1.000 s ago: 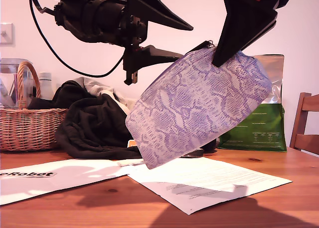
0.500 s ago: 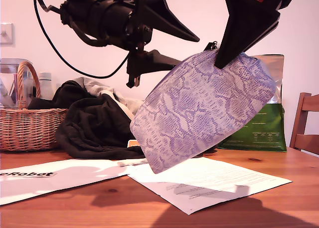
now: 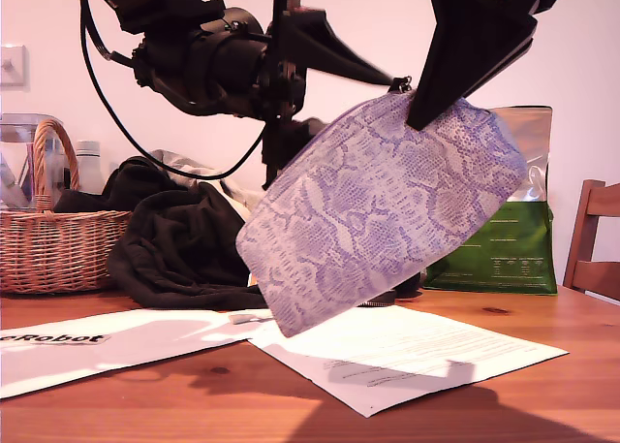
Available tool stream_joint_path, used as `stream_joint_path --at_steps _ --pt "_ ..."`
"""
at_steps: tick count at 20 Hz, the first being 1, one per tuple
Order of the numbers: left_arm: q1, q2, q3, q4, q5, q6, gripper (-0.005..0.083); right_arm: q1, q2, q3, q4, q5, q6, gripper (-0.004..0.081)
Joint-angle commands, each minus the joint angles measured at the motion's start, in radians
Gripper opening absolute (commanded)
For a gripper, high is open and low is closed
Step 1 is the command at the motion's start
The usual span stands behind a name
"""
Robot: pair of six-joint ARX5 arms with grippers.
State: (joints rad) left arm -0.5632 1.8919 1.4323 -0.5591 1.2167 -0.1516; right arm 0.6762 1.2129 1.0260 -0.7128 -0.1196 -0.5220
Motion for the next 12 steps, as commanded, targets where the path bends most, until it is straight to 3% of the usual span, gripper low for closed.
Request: stream_joint_path --at_steps 1,12 --pt "-0.005 0.014 -0.003 0.011 0.027 -0.008 0.0334 0.005 -0.012 -0.006 0.016 -0.003 0.001 -0.0012" --pt "-0.027 0.014 -0.003 0.016 0.028 -0.005 0.0213 0.005 -0.012 -0.006 0.018 -0.002 0.001 -0.0012"
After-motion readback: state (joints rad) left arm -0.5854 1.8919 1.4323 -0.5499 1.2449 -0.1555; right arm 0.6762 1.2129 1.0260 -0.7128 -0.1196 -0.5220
